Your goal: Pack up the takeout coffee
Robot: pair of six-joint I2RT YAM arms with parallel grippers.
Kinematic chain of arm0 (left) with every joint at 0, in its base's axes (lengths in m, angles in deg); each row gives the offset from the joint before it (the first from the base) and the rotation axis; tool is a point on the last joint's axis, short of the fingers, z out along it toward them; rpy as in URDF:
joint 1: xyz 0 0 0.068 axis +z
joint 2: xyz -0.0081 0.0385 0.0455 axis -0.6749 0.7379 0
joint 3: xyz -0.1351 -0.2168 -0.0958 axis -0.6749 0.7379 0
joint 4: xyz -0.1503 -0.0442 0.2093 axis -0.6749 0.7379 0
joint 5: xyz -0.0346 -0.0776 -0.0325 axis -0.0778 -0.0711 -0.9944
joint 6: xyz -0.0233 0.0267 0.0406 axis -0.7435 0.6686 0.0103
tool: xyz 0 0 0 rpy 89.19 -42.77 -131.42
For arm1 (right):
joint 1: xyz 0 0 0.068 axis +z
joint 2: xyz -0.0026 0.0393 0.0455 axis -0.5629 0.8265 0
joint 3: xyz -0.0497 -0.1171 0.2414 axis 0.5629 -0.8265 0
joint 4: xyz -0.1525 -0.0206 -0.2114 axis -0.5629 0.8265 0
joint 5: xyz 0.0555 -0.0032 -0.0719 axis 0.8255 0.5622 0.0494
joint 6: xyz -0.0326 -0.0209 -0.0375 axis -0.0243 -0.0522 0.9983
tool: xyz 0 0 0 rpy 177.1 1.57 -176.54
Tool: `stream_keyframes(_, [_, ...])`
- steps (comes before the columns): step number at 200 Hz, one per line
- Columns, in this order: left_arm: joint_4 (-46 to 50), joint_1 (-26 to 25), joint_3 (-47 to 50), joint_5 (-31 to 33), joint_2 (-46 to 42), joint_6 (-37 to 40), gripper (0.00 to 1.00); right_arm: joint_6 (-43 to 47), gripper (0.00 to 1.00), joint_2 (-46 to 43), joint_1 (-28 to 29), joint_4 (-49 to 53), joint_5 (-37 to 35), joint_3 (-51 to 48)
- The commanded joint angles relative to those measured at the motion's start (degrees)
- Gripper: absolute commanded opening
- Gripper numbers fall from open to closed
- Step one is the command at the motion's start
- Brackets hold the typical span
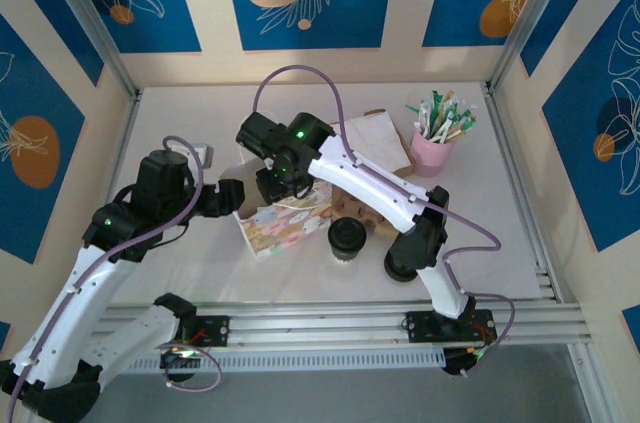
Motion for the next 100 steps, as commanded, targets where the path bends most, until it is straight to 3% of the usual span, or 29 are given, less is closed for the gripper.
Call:
stream_keyframes(1, [0.8,0.4,0.2,1.2,-0.3,-0.6,0.79,-0.3,0.54,0.3,0.4,1.5,0.6,2.1])
stream_keyframes(100, [2.7,0.4,-1.1,2.6,0.4,-0.6,0.69,0.9,0.56,-3.5,0.6,-1.3,1.6,3.8])
